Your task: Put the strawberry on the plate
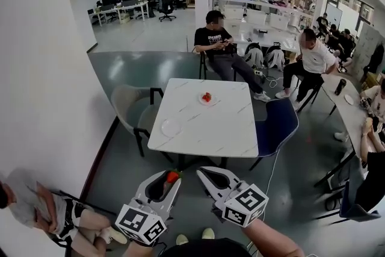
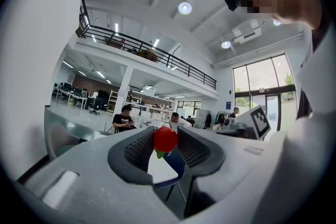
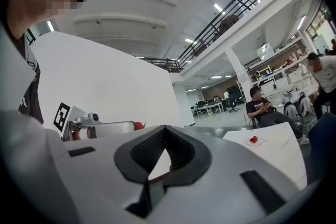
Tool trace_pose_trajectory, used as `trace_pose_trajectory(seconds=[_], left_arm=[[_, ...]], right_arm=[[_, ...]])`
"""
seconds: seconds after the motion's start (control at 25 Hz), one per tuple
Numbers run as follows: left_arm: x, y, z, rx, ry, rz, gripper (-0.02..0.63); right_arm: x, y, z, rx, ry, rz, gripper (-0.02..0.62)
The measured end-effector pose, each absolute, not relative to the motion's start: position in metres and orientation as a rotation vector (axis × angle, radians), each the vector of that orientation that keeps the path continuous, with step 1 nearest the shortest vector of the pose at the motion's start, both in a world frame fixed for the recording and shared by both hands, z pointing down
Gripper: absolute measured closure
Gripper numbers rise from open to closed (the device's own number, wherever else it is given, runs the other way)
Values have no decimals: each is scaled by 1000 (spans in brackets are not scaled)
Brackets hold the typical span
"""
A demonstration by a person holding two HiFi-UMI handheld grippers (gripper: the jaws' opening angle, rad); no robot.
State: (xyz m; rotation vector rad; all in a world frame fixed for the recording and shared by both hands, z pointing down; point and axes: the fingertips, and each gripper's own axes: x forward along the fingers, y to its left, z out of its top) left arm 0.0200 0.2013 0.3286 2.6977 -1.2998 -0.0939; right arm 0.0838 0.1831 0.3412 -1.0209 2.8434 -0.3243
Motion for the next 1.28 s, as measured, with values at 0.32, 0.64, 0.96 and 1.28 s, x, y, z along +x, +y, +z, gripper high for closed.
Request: trace_pose_trajectory(seconds=[0.32,0.64,0.96,1.28], left_arm=[[37,197,336,2685,-1341,-89,459],[40,185,337,2670,-1366,-64,459],[22,145,346,2650,-1343,-63,459],[-10,67,349,2687,-1276,-57,459]], right_arm=[[99,178,347,-988,2849,-299,593],[98,164,344,-961,2850,-309,594],[78,128,350,-980,2862,-336,594],[47,55,351,-1066,2844,-342,594]])
